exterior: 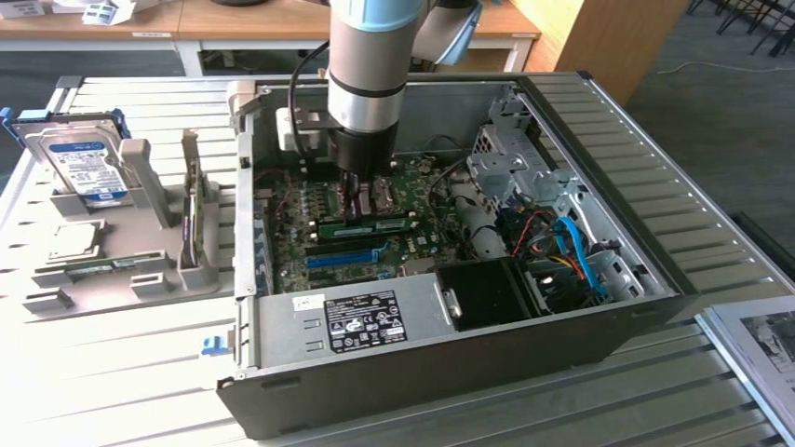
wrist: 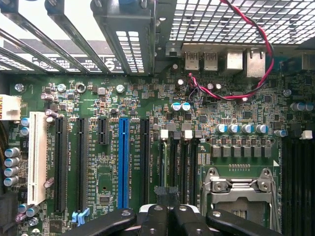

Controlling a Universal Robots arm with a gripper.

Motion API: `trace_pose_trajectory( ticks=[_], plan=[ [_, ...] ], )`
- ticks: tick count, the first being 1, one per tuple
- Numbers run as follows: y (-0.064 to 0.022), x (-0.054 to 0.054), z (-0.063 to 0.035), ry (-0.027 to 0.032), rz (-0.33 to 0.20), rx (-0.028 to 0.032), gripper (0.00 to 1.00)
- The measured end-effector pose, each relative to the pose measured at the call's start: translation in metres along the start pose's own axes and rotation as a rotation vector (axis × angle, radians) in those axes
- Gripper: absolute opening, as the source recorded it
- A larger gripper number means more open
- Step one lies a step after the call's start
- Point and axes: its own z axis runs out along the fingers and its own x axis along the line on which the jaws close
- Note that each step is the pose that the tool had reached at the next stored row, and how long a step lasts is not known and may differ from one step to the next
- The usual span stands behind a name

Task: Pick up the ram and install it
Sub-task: 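Press down the ram until it locks into place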

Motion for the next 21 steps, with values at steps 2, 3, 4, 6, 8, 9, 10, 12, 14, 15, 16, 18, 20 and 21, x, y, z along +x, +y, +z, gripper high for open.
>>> trace_pose_trajectory(
  ticks=[2,3,4,6,8,9,10,12,14,15,16,18,20,21],
  plan=[
    [0.0001,0.0000,0.0000,0.0000,0.000,-0.0001,0.10],
    [0.0001,0.0000,0.0000,0.0000,0.000,-0.0002,0.10],
    [0.0002,0.0000,-0.0001,0.0001,0.000,-0.0003,0.10],
    [0.0002,0.0000,-0.0003,0.0000,0.000,-0.0003,0.10],
    [0.0002,0.0000,-0.0018,0.0000,0.000,-0.0002,0.10],
    [0.0003,0.0000,-0.0030,0.0001,0.000,-0.0002,0.10],
    [0.0003,-0.0001,-0.0042,0.0001,0.000,-0.0003,0.10],
    [0.0004,-0.0001,-0.0064,0.0002,0.000,-0.0002,0.10],
    [0.0004,-0.0001,-0.0067,0.0000,0.000,-0.0002,0.10],
    [0.0004,-0.0001,-0.0067,0.0000,0.000,-0.0001,0.10],
    [0.0004,-0.0001,-0.0067,0.0000,0.000,-0.0001,0.10],
    [0.0022,-0.0001,-0.0067,0.0001,0.000,-0.0002,0.10],
    [0.0063,0.0000,-0.0066,0.0001,0.000,-0.0002,0.10],
    [0.0085,0.0000,-0.0065,0.0001,0.000,-0.0002,0.10]
  ],
)
